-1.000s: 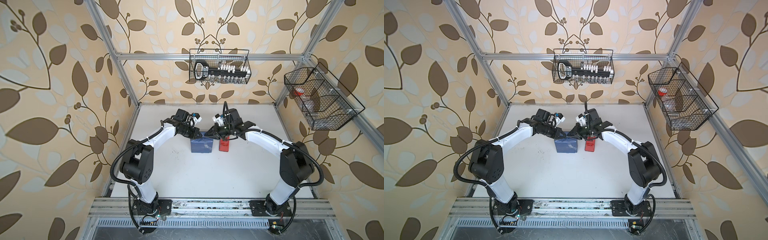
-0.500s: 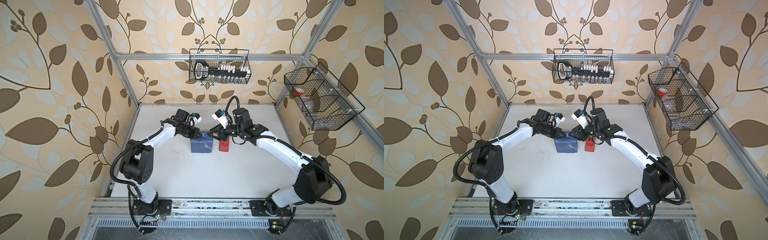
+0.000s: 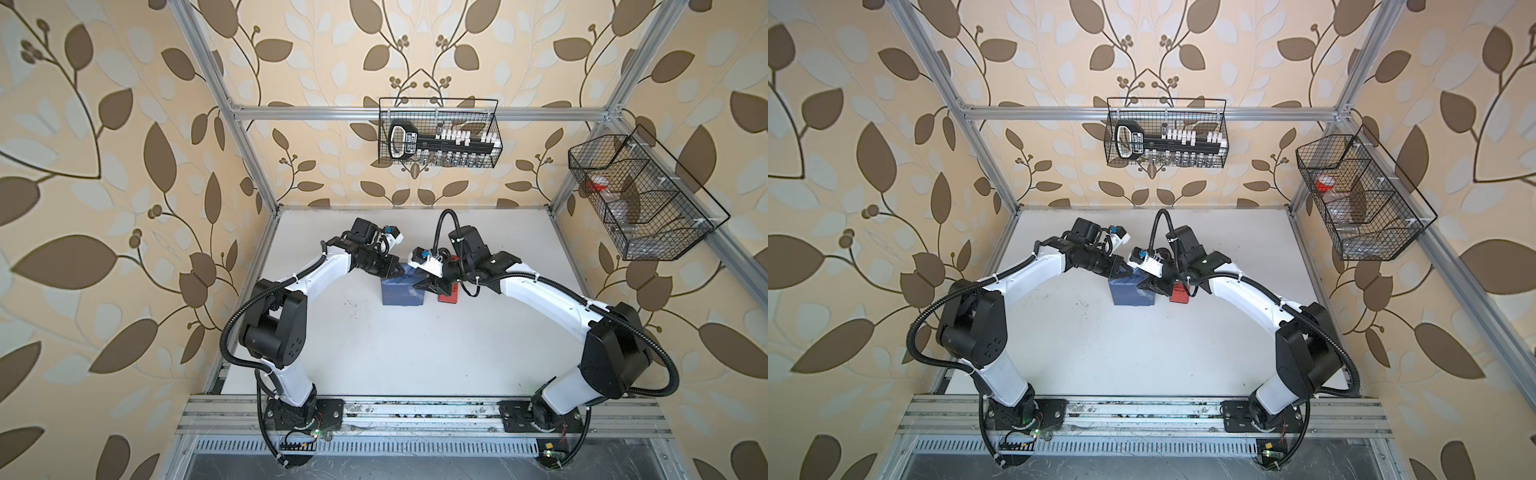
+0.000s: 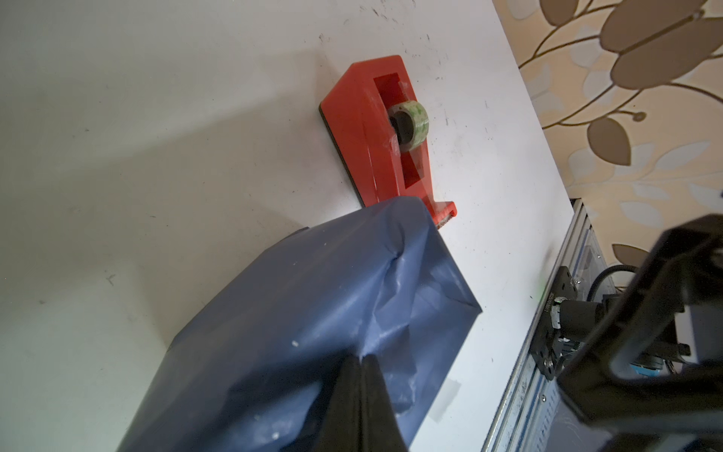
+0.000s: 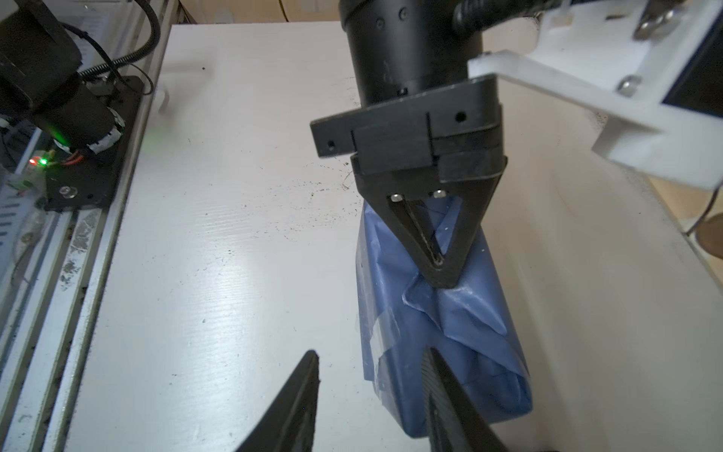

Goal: Wrap a gift box in wrapping paper
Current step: Stick the wrapping paper to the gift box.

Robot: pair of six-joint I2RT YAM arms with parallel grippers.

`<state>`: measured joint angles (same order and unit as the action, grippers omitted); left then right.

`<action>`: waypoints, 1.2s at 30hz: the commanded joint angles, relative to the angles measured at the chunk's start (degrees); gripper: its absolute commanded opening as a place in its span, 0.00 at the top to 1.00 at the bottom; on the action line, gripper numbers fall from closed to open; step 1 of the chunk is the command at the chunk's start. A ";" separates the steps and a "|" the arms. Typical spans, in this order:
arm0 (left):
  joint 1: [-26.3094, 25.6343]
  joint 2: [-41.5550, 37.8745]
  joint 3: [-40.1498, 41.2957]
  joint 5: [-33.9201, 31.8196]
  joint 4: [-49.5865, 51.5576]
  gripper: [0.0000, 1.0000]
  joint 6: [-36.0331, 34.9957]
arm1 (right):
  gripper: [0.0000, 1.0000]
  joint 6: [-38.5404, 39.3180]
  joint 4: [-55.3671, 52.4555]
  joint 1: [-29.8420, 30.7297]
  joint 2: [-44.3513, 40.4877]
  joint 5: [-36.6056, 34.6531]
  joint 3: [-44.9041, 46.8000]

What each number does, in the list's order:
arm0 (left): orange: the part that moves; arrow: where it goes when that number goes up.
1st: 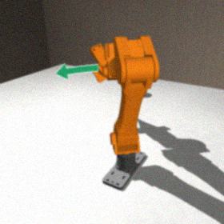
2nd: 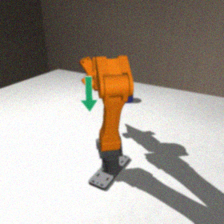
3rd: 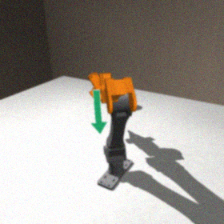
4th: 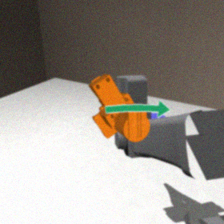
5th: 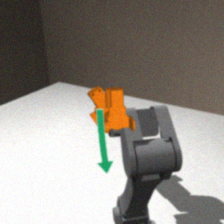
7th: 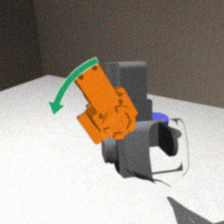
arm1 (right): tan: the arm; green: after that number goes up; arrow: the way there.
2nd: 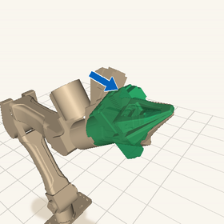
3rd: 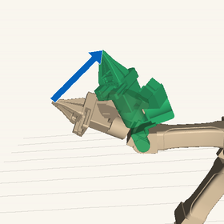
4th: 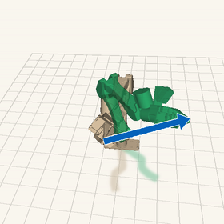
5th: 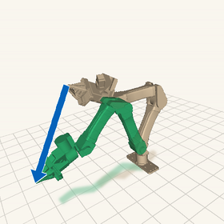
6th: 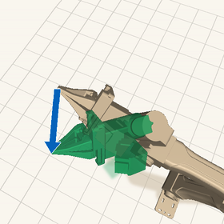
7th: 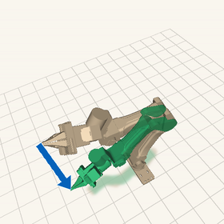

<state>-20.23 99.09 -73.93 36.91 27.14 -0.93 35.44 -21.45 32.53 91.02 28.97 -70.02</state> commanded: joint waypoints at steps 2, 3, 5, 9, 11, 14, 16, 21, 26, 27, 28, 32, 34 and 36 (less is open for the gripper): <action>-0.23 3.39 3.27 -8.52 6.88 1.00 0.31 | 0.57 6.39 -1.33 0.78 3.26 -3.18 -0.89; -0.24 3.33 3.31 -8.52 6.88 1.00 0.27 | 0.57 6.71 -1.55 0.80 3.82 -3.46 -2.20; -0.25 3.30 3.44 -8.43 6.75 1.00 0.38 | 0.58 7.01 -1.37 0.78 4.86 -3.74 -2.82; -0.17 3.29 3.44 -8.52 6.77 1.00 0.39 | 0.61 6.69 -1.92 1.18 6.97 -4.21 -4.27; -0.22 3.21 3.44 -8.52 6.75 1.00 0.28 | 0.61 6.70 -1.99 1.31 7.54 -4.61 -4.60; -0.21 3.17 3.44 -8.60 6.75 1.00 0.25 | 0.62 6.57 -1.90 1.48 7.94 -4.37 -4.87; -0.25 3.13 3.44 -8.60 6.70 1.00 0.24 | 0.63 6.65 -1.95 1.76 8.27 -4.43 -4.95; -0.20 3.04 3.59 -8.60 6.61 1.00 0.22 | 0.68 7.50 -3.01 2.77 9.17 -4.97 -5.45; -0.16 2.95 3.68 -8.78 6.66 1.00 0.20 | 0.82 8.28 -4.37 3.06 9.43 -5.33 -6.05; -0.25 2.95 3.64 -8.78 6.63 1.00 0.22 | 0.83 8.39 -4.69 3.15 9.30 -5.42 -6.13; -0.18 2.96 3.71 -8.78 6.62 1.00 0.12 | 0.85 8.55 -4.68 3.24 9.05 -5.50 -5.95; -0.17 3.03 3.71 -8.91 6.55 1.00 0.05 | 0.97 9.19 -5.25 3.35 8.17 -5.76 -5.40; -0.21 3.00 3.68 -8.96 6.55 1.00 0.08 | 0.99 9.55 -5.27 3.58 7.38 -5.91 -4.79; -0.21 2.95 3.79 -9.02 6.56 1.00 0.04 | 1.00 10.11 -5.39 3.87 6.44 -6.03 -4.31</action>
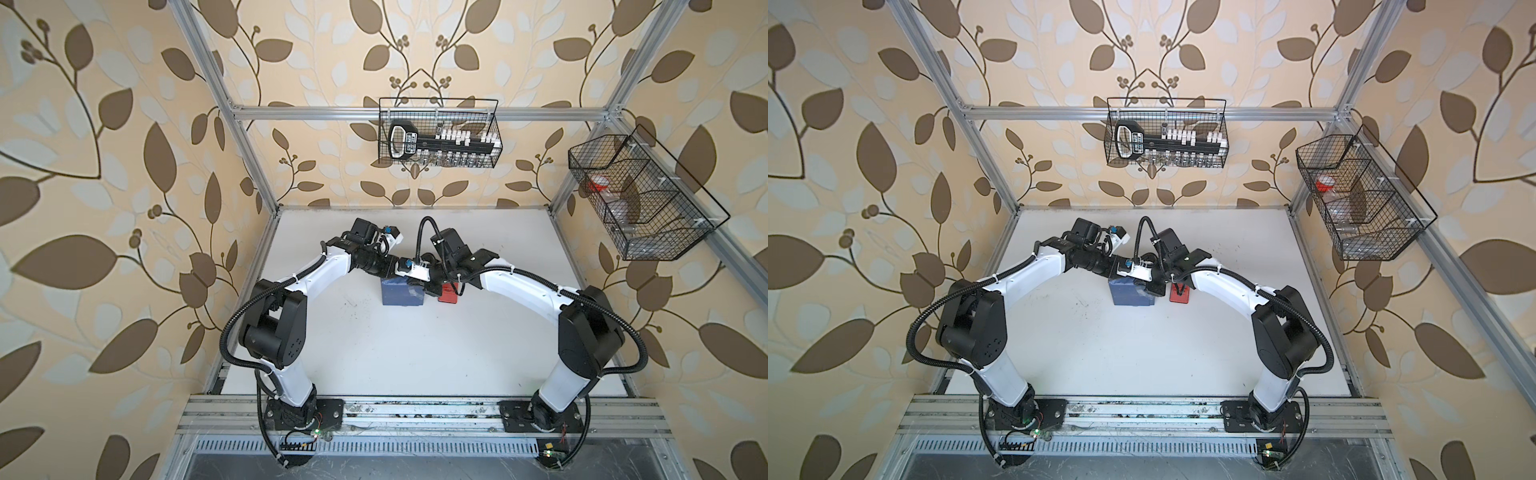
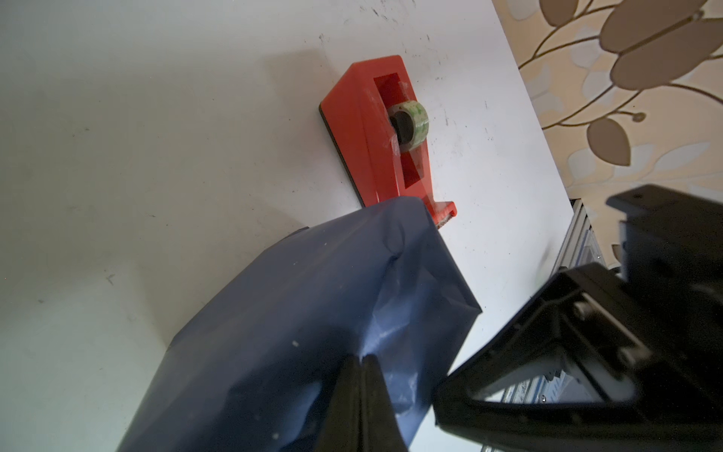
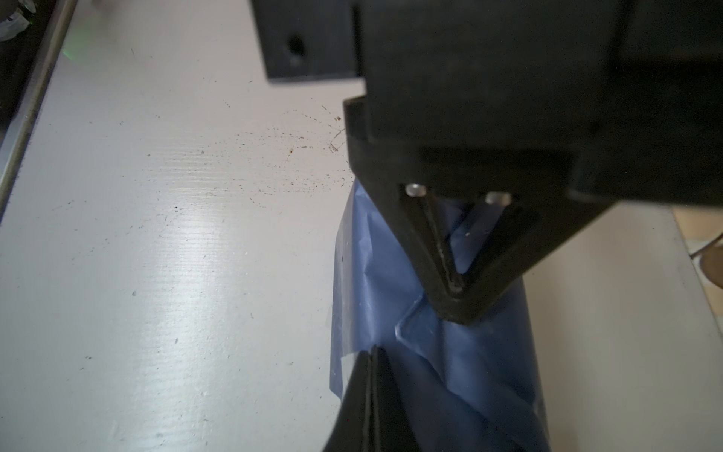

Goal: Wrap a gift box in wrapping paper
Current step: Stick the wrapping paper to the gift box.

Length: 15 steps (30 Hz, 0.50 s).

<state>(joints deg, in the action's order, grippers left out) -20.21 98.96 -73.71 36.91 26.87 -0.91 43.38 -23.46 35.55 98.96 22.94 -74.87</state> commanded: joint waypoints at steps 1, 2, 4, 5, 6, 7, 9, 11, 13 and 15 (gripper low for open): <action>-0.24 3.09 3.64 -9.12 6.81 1.00 0.02 | 1.00 2.62 -3.43 0.97 -1.80 0.15 0.91; -0.23 3.09 3.71 -9.18 6.80 1.00 -0.06 | 1.00 3.11 -3.42 1.20 -2.35 0.22 1.33; -0.22 3.17 3.75 -9.22 6.73 1.00 -0.08 | 1.00 3.72 -3.50 1.28 -3.17 0.48 2.15; -0.20 3.17 3.67 -9.22 6.71 1.00 -0.08 | 1.00 4.05 -3.72 1.45 -3.54 0.61 2.56; -0.27 3.17 3.66 -9.22 6.70 1.00 -0.12 | 1.00 4.24 -3.78 1.59 -3.81 0.60 2.84; -0.25 3.27 3.59 -9.22 6.71 1.00 -0.06 | 1.00 4.41 -3.78 1.77 -4.15 0.53 3.27; -0.22 3.35 3.58 -9.13 6.72 1.00 0.00 | 1.00 4.61 -3.57 2.13 -5.18 0.45 4.15; -0.27 3.35 3.65 -9.13 6.67 1.00 0.02 | 1.00 4.61 -2.69 2.54 -6.39 0.35 6.37; -0.23 3.35 3.66 -9.13 6.64 1.00 -0.04 | 1.00 6.36 -1.33 2.69 -7.36 -0.06 8.16; -0.27 3.35 3.66 -9.13 6.68 1.00 -0.02 | 1.00 7.35 -1.55 2.77 -7.64 -0.02 9.00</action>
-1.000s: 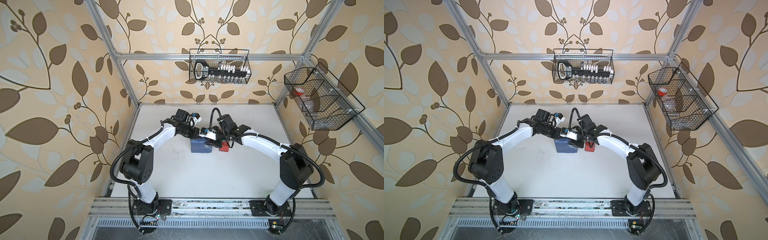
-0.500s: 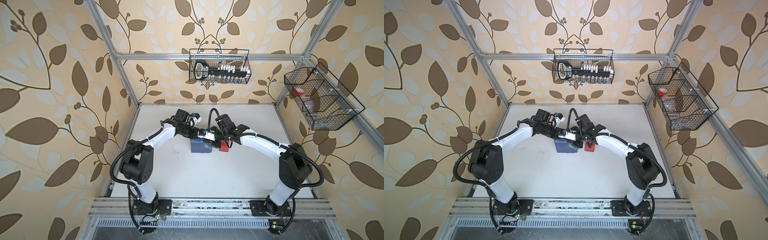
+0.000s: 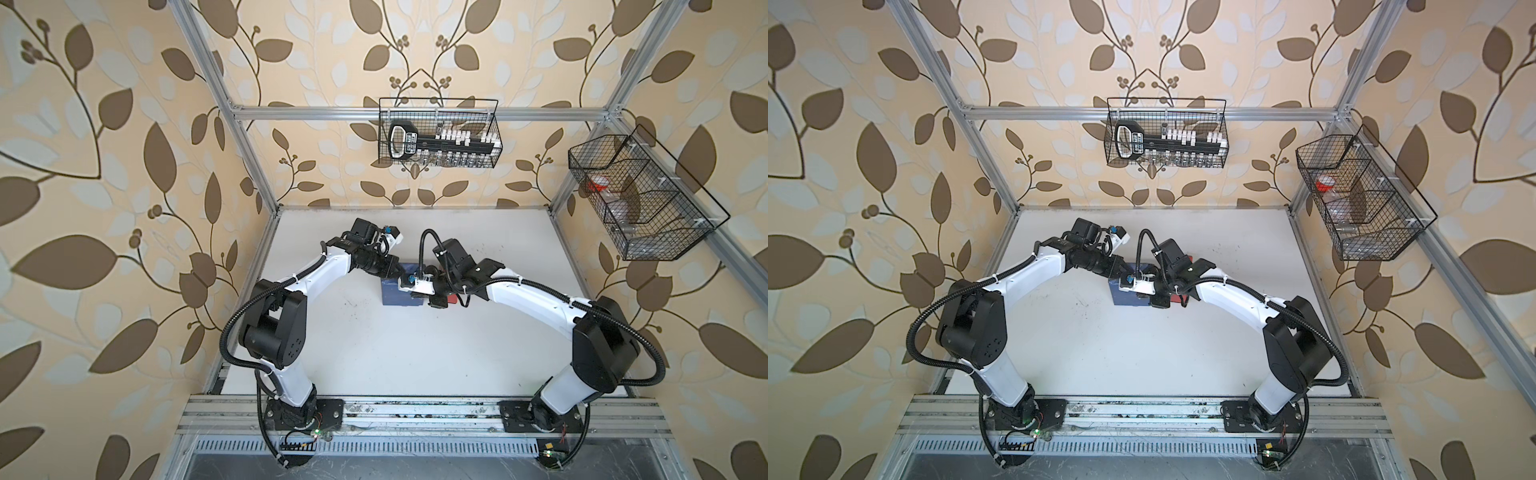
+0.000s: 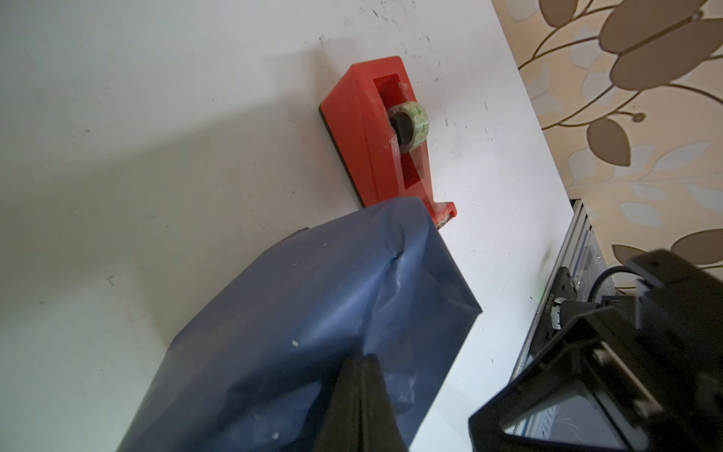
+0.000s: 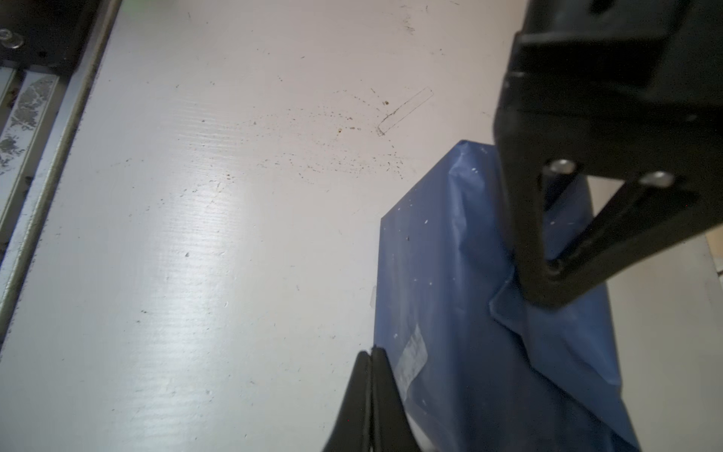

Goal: Wrap a gift box in wrapping paper
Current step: Stick the wrapping paper to the gift box.

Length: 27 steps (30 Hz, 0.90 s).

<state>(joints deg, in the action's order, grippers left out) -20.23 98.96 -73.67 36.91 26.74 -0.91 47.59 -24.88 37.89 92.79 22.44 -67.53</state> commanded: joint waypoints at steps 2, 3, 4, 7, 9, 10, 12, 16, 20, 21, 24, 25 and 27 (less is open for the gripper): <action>-0.20 3.35 3.62 -9.21 6.77 1.00 -0.06 | 1.00 3.41 0.04 0.93 -1.69 -0.10 2.52; -0.24 3.28 3.70 -9.22 6.77 1.00 0.01 | 1.00 3.46 0.31 1.20 -1.89 -0.14 2.96; -0.24 3.26 3.71 -9.22 6.76 1.00 0.01 | 1.00 3.38 0.64 1.50 -2.21 -0.15 3.42; -0.25 3.17 3.71 -9.26 6.81 1.00 -0.11 | 1.00 3.35 0.41 2.56 -2.92 0.11 4.63; -0.20 3.15 3.72 -9.30 6.66 1.00 -0.08 | 1.00 3.56 -0.76 3.39 -3.41 0.52 5.40; -0.20 3.16 3.71 -9.30 6.68 1.00 -0.06 | 1.00 3.71 -1.71 3.86 -3.66 0.72 5.84; -0.18 3.17 3.71 -9.22 6.59 1.00 -0.06 | 1.00 3.87 -3.45 4.61 -4.47 1.39 6.63; -0.23 3.26 3.71 -9.13 6.48 1.00 0.01 | 1.00 2.98 -5.72 5.09 -7.48 5.32 7.59; -0.23 3.02 3.78 -9.04 6.48 1.00 0.03 | 1.00 -2.12 -1.29 3.27 -10.73 10.06 7.26; -0.20 3.01 3.82 -9.04 6.44 1.00 0.03 | 1.00 -4.44 1.43 1.89 -11.28 12.18 7.22; -0.22 2.91 3.88 -8.95 6.34 1.00 0.18 | 1.00 -12.10 10.23 -1.97 -10.93 15.88 6.73; -0.22 2.91 3.88 -8.87 6.31 1.00 0.19 | 1.00 -13.80 12.17 -2.90 -10.28 16.42 6.09; -0.18 2.96 3.88 -8.80 6.22 1.00 0.22 | 1.00 -15.58 14.11 -4.28 -8.33 17.80 4.33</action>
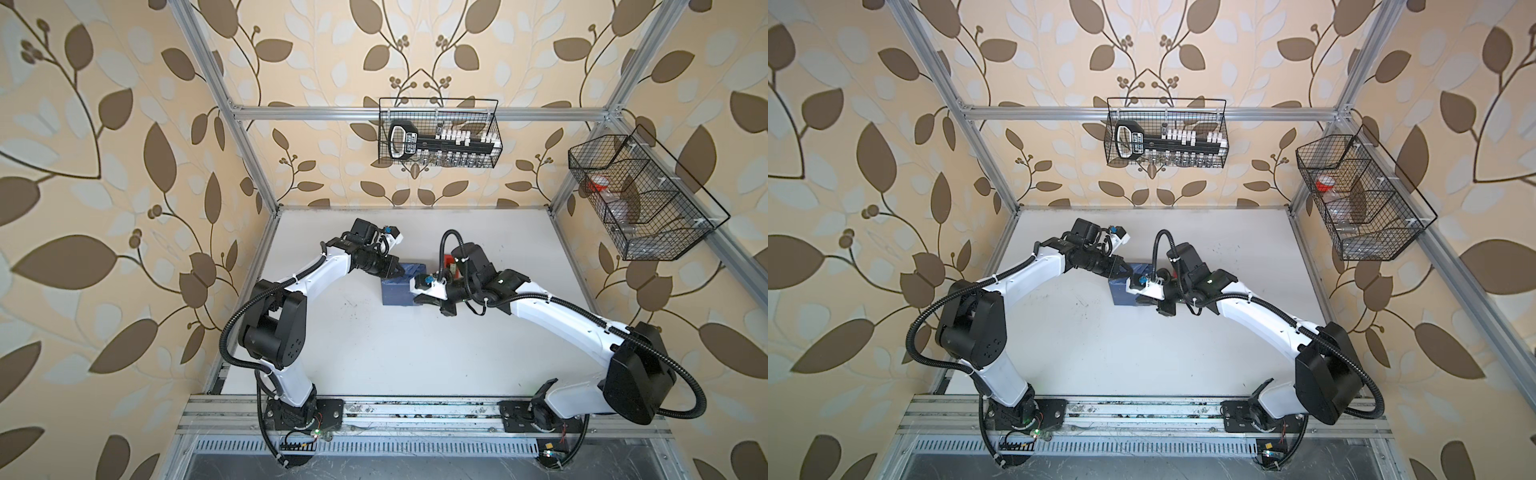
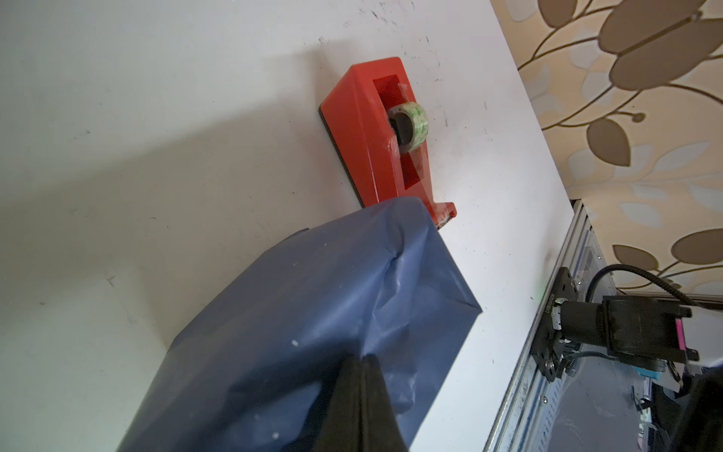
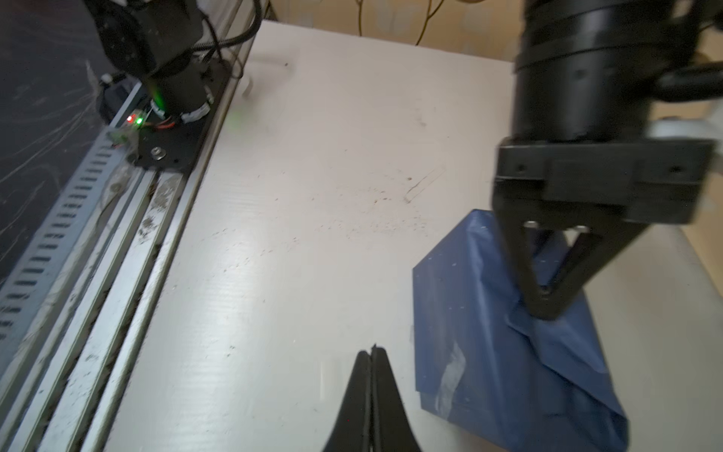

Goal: Wrap a gift box in wrapping paper
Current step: Stick the wrapping paper to the gift box.

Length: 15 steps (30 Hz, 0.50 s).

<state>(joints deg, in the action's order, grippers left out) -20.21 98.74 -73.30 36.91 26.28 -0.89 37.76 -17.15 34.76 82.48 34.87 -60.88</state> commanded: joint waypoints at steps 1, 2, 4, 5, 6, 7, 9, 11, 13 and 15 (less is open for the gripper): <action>-0.23 3.17 3.51 -8.78 6.64 1.00 0.26 | 1.00 -6.52 6.68 -1.64 3.47 5.75 -3.50; -0.20 3.21 3.51 -8.74 6.63 1.00 0.36 | 1.00 -6.98 6.64 -2.03 4.92 6.12 -4.84; -0.24 3.21 3.43 -8.61 6.54 1.00 0.44 | 1.00 -7.38 5.90 -2.34 7.20 7.19 -6.94; -0.26 3.21 3.42 -8.60 6.54 1.00 0.40 | 1.00 -7.26 5.43 -2.37 7.97 7.72 -7.80; -0.21 3.21 3.38 -8.68 6.57 1.00 0.42 | 1.00 -7.17 5.20 -2.25 8.51 8.08 -8.17; -0.23 3.13 3.41 -8.69 6.51 1.00 0.43 | 1.00 -7.13 5.36 -2.00 8.76 8.51 -8.29; -0.15 3.21 3.42 -8.68 6.62 1.00 0.44 | 1.00 -7.01 5.23 -1.80 8.91 9.30 -8.29; -0.25 3.21 3.49 -8.69 6.59 1.00 0.37 | 1.00 -7.17 5.40 -1.80 9.10 9.58 -7.98; -0.24 3.21 3.51 -8.69 6.55 1.00 0.41 | 1.00 -7.17 5.07 -1.86 9.42 9.43 -8.01; -0.19 3.21 3.51 -8.69 6.47 1.00 0.43 | 1.00 -7.06 4.31 -2.07 9.72 10.39 -8.35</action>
<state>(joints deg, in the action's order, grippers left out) -20.21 98.74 -73.28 36.91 26.22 -0.84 30.81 -12.23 32.67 90.98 42.35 -67.53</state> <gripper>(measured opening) 0.045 0.047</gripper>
